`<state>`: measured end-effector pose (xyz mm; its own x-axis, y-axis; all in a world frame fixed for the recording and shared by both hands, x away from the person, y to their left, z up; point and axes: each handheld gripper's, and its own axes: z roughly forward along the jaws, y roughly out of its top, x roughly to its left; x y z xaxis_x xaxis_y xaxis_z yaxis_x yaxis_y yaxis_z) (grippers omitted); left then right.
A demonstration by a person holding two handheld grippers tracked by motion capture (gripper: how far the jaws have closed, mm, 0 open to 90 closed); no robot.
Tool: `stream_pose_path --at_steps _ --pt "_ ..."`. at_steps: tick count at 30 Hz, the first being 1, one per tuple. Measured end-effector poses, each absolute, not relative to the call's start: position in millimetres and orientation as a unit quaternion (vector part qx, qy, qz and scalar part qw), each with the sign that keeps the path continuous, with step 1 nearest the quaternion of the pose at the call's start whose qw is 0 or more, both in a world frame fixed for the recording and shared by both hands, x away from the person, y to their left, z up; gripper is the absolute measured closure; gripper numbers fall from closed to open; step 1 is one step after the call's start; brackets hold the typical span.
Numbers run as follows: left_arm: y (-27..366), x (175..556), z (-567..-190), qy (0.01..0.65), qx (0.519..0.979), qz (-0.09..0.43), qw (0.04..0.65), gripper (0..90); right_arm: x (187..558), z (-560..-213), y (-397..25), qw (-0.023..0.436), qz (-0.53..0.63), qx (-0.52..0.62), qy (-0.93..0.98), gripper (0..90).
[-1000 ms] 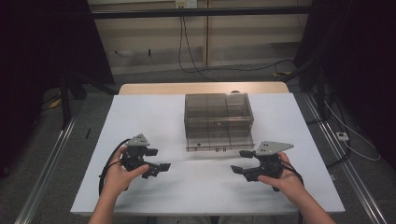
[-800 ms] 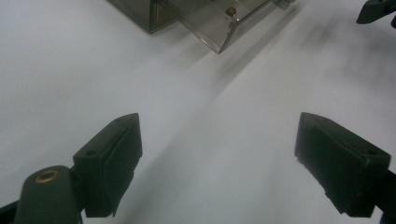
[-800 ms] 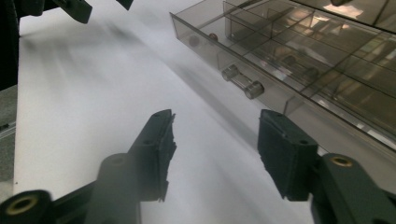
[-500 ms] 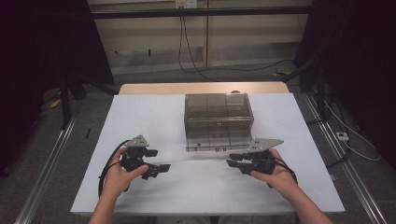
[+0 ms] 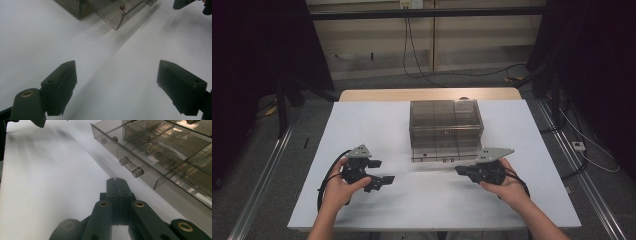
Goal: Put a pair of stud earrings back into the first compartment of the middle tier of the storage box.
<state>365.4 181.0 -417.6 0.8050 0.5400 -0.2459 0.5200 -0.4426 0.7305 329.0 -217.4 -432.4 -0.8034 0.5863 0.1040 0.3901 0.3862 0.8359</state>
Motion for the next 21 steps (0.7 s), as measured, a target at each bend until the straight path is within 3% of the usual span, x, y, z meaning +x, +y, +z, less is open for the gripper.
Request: stream_pose_path --at_steps 21 --pt "180.3 365.8 -419.0 0.311 0.852 0.012 0.421 16.6 347.8 -441.8 -203.2 0.104 0.462 0.291 0.832 90.0"
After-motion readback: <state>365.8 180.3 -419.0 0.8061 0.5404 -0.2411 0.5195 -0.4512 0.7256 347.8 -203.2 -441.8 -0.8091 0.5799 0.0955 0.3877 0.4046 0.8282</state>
